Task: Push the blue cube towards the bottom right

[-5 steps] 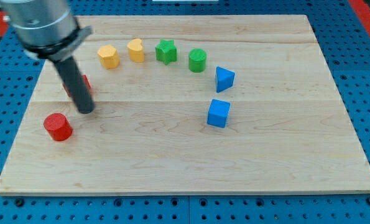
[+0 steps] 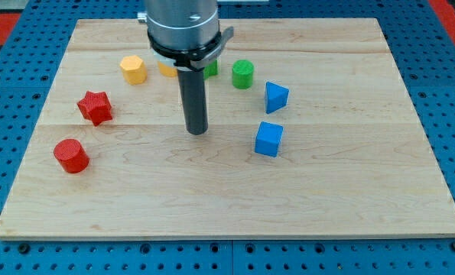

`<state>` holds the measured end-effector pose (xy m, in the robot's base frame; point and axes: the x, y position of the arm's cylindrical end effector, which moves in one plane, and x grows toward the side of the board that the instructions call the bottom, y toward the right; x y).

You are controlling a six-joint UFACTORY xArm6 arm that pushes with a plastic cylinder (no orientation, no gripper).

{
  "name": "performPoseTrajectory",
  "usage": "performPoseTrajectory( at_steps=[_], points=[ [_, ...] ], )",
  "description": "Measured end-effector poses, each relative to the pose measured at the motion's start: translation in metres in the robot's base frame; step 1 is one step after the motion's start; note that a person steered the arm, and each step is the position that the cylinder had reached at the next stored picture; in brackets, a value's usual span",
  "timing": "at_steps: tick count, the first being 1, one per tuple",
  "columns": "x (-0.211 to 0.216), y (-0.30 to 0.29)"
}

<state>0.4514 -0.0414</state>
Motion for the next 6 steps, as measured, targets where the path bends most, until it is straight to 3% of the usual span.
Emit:
performPoseTrajectory(
  at_steps=[4,6],
  points=[
    [0.02,0.111],
    [0.046,0.123]
  ],
)
